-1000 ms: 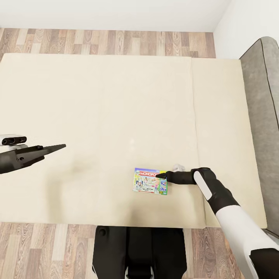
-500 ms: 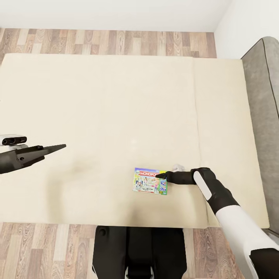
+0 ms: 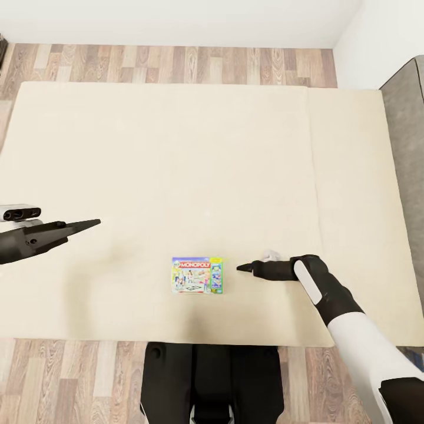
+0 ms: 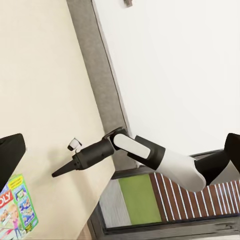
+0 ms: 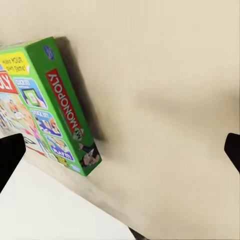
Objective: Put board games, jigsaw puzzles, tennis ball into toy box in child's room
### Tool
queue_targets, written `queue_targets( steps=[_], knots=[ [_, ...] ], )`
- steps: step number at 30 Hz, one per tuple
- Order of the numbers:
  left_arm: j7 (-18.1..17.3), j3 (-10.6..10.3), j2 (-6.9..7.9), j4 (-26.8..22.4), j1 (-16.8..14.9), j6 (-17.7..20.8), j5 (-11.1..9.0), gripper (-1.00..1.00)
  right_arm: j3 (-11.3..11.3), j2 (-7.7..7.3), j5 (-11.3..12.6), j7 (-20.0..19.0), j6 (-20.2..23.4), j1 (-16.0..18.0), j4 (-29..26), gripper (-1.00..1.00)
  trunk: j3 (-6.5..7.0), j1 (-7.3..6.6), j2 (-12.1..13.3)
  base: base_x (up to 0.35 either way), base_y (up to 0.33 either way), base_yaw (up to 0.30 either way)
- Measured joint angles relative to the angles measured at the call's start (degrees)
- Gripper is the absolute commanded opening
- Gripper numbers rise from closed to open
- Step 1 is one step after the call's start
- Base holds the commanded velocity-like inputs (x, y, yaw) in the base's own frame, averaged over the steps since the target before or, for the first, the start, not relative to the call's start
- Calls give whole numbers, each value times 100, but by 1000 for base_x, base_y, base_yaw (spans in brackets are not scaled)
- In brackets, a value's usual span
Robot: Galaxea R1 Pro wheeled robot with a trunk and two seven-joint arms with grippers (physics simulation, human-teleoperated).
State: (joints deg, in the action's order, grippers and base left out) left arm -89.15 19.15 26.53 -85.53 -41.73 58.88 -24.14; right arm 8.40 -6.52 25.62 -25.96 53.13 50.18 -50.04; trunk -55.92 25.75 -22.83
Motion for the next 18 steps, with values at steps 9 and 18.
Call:
queue_targets(
  steps=[9,18],
  knots=[
    [-1,3,0,2,0,1,-6,100,3,-2,-1,1,2,-1,5,100,0,0,0,0,113,0],
    [-1,2,0,2,0,-1,-5,100,3,-3,-6,1,2,-2,18,100,0,0,0,0,11,0]
  ],
)
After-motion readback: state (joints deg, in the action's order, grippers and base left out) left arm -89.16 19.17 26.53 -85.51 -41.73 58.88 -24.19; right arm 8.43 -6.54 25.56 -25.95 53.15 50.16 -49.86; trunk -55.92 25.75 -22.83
